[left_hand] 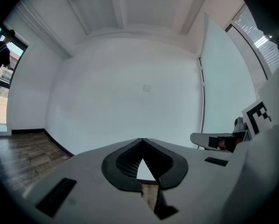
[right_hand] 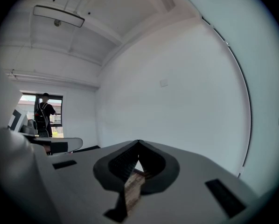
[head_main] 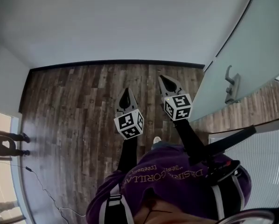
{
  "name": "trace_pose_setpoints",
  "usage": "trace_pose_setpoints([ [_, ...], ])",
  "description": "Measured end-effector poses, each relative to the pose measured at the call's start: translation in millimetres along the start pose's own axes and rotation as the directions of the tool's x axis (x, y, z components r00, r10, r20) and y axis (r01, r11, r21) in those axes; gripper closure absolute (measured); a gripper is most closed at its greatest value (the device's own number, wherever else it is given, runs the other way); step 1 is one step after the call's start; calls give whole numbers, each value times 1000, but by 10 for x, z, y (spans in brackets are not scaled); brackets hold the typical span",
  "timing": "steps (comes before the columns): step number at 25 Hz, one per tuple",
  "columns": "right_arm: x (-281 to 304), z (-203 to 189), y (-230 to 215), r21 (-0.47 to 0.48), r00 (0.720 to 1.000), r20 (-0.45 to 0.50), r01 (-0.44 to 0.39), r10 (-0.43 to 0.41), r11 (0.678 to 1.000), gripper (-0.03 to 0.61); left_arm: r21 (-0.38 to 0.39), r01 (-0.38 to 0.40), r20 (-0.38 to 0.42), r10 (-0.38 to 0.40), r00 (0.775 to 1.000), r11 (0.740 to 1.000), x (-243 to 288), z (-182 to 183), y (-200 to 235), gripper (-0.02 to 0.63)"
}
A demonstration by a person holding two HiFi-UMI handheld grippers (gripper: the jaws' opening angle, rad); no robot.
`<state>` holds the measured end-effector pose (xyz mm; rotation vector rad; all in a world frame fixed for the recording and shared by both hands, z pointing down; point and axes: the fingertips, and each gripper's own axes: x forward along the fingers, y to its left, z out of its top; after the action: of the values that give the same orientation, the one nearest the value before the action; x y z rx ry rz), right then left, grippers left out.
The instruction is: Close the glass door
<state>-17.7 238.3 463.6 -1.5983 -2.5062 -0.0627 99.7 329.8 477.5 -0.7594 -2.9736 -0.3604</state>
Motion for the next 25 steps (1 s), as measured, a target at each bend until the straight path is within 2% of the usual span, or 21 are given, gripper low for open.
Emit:
trace_pose_setpoints([
  [7, 249, -52, -418, 9, 1000, -20, 2, -2, 1000, 588, -3, 2, -20, -2, 1000, 1000, 475, -88, -168, 612],
  [17, 500, -146, -840, 41, 997, -41, 61, -59, 997, 588, 10, 49, -55, -48, 997, 999, 947, -171, -284, 612],
  [21, 689, -140, -965, 59, 994, -42, 105, -103, 993, 588, 21, 100, -76, -98, 992, 995, 1263, -163, -260, 612],
  [25, 955, 107, -1242, 68, 978, 1, 206, -207, 976, 588, 56, 203, -79, -199, 977, 978, 1788, 32, -312, 612],
])
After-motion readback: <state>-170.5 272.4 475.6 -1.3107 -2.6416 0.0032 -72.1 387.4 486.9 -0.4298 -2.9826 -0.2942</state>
